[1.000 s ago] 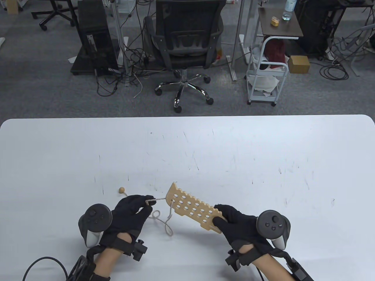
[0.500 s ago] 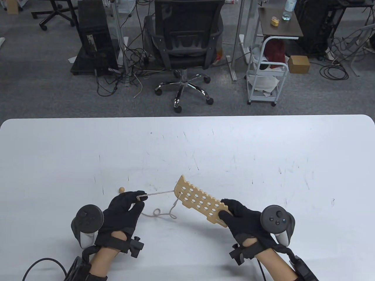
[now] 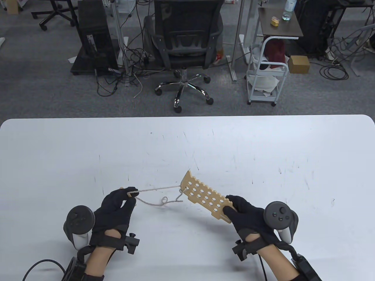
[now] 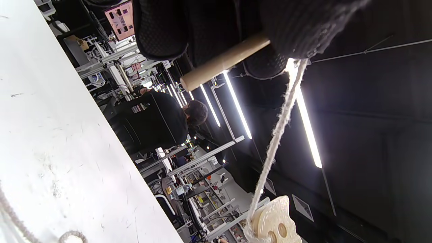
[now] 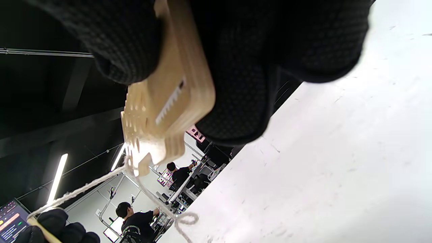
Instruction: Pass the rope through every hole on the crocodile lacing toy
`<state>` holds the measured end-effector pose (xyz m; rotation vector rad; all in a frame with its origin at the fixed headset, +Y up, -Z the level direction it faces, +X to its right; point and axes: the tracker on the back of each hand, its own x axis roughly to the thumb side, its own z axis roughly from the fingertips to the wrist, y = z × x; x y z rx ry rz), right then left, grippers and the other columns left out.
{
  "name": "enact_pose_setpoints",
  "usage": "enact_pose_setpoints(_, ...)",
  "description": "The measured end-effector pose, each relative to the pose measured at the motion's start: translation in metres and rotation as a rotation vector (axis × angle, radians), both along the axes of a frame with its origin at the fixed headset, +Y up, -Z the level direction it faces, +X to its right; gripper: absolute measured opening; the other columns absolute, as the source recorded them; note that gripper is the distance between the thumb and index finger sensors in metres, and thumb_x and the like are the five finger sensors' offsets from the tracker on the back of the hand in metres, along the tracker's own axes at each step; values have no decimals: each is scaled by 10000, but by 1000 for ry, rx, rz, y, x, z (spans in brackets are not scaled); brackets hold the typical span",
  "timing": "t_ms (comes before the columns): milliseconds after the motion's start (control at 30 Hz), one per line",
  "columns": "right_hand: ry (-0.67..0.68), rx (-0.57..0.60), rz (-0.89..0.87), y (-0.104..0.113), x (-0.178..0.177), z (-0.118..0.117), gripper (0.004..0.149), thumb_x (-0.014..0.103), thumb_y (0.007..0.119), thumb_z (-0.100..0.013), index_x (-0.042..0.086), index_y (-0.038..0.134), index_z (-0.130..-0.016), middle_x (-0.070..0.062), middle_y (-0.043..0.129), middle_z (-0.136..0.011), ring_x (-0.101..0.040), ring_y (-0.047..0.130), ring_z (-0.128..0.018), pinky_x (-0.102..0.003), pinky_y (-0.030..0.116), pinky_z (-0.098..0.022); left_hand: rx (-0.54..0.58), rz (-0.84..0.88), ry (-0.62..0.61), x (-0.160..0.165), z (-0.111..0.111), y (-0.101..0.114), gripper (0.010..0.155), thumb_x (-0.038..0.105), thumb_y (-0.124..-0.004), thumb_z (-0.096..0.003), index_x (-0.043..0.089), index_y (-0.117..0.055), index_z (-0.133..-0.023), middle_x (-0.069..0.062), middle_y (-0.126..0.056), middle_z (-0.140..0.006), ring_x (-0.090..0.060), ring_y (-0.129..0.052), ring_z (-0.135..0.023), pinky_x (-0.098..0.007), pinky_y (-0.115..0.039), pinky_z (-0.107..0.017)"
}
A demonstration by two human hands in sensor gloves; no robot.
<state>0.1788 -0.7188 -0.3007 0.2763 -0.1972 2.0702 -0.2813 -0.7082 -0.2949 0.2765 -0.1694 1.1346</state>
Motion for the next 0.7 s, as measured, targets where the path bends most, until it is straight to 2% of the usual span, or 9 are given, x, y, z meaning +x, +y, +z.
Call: enact_pose_setpoints(700,-67,-25,10,0,13,-7,469,352,864,-435,119,800,-838,-53,1016,-641,-248,1093,-432,-450,846,-364,16,84,96,-27,-1,1,461,483,-799,-427,403,-835,-879,40,-844,-879,-300,-762,-911,-580,-492,-763)
